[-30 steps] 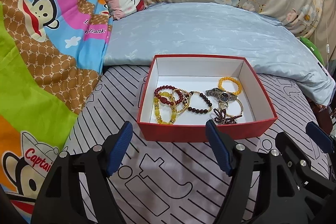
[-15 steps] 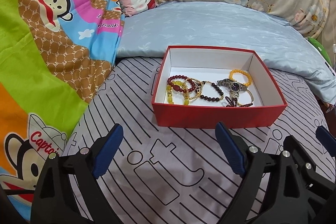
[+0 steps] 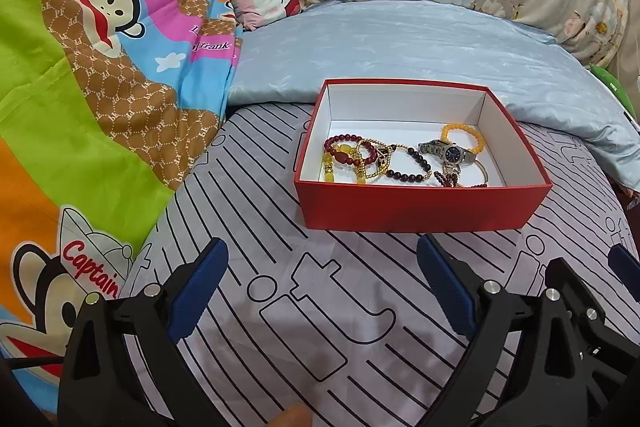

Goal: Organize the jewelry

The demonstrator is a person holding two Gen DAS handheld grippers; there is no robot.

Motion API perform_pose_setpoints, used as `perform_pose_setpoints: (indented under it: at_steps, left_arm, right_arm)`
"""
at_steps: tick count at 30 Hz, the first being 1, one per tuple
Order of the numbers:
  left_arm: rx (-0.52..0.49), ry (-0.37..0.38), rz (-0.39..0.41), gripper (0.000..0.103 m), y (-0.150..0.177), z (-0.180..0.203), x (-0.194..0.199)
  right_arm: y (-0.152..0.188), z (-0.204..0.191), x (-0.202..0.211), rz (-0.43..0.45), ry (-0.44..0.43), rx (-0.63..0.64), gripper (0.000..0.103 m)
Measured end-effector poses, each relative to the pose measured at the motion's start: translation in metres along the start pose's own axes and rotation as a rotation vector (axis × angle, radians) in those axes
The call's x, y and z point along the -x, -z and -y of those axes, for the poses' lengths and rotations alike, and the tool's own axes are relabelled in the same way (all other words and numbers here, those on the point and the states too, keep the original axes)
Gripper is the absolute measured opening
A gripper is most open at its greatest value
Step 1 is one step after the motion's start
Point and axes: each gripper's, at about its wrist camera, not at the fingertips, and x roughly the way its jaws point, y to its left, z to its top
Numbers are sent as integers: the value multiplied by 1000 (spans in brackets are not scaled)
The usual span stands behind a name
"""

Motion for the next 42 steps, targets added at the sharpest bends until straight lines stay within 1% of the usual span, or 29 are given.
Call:
perform_pose_setpoints:
  at_steps: [23, 28, 32, 35, 37, 42]
  left_arm:
    - [-17, -5, 1, 94, -1, 1, 2]
    - [-31, -17, 4, 94, 1, 0, 3]
    - [-37, -7, -21, 94, 1, -1, -1]
    - [-37, -13, -18, 94, 2, -2, -2]
    - [-33, -14, -31, 94, 1, -1, -4]
    - [-33, -13, -13, 94, 1, 0, -2]
  right_arm:
    - [0, -1, 5, 17, 18, 17, 77]
    - [2, -2, 5, 16, 22, 23, 77]
    - [3, -3, 3, 9, 24, 26, 77]
    - [4, -4, 3, 8, 26, 27, 77]
    - [4, -4, 3, 6, 24, 28, 77]
    - [4, -5, 2, 6, 27, 28, 77]
